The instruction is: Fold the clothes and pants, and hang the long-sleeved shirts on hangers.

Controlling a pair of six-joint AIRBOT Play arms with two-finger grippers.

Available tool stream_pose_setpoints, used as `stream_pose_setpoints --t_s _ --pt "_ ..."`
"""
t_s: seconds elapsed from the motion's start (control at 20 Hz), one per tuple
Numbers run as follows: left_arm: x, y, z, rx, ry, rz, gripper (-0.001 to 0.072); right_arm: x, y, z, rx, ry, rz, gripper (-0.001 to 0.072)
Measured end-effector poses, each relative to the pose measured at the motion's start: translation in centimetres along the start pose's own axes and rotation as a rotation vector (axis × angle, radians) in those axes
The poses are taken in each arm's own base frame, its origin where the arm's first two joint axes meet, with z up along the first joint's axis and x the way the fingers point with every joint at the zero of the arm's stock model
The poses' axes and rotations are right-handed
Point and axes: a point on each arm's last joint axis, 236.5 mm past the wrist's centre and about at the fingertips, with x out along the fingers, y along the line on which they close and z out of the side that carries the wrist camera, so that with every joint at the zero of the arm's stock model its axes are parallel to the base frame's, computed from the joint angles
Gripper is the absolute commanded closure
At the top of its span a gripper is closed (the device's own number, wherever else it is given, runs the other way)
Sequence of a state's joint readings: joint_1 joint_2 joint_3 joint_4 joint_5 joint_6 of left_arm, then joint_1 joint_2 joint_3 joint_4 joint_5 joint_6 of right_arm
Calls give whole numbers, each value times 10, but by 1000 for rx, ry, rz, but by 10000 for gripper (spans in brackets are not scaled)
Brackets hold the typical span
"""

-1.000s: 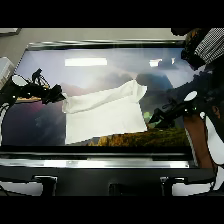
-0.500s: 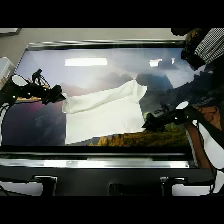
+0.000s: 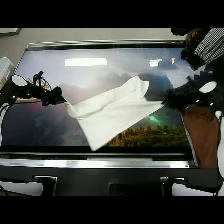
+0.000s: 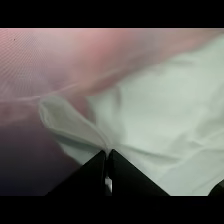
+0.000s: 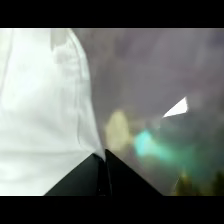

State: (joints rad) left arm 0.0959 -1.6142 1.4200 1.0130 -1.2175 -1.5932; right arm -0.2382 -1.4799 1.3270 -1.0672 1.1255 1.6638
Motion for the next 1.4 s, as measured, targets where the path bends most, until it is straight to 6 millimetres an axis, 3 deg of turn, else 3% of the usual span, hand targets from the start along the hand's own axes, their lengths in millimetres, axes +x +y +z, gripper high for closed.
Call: stream_pose_setpoints --t_s 0.1,0.15,0.2,0.3,0.45,0.65,0.75,0.85,0.95,1.05,1.2,1.3,1.4 --pt "3 -6 -7 15 23 -2 688 -16 -3 41 29 -115 -34 681" --pt "6 -10 -11 24 35 -3 688 -17 -2 52 44 -141 -38 680" --pt "9 -13 -14 33 48 -2 688 -13 -1 58 58 -151 -40 631" --pt "16 -20 -22 49 73 -3 688 -2 3 61 71 -141 -38 336" --pt "23 -26 -29 65 97 -3 688 -1 9 54 66 -104 -28 315" --pt "25 -28 -33 70 111 -2 688 -35 7 26 -43 -24 -31 357" --pt "26 -29 -35 72 118 -2 688 -45 6 -3 -66 27 -19 348" --pt "26 -30 -36 74 124 -2 688 -38 10 -49 -50 113 28 348" --pt "26 -30 -38 76 130 -2 688 -20 22 -109 -25 214 99 329" --pt "26 -30 -40 77 139 -1 688 3 32 -173 -15 309 141 217" --pt "25 -30 -42 77 148 -1 688 33 41 -259 -9 419 153 217" --pt "25 -29 -44 77 154 0 688 47 47 -294 -15 441 144 217" --pt "25 -29 -44 77 154 0 688 58 54 -317 -10 431 136 218"
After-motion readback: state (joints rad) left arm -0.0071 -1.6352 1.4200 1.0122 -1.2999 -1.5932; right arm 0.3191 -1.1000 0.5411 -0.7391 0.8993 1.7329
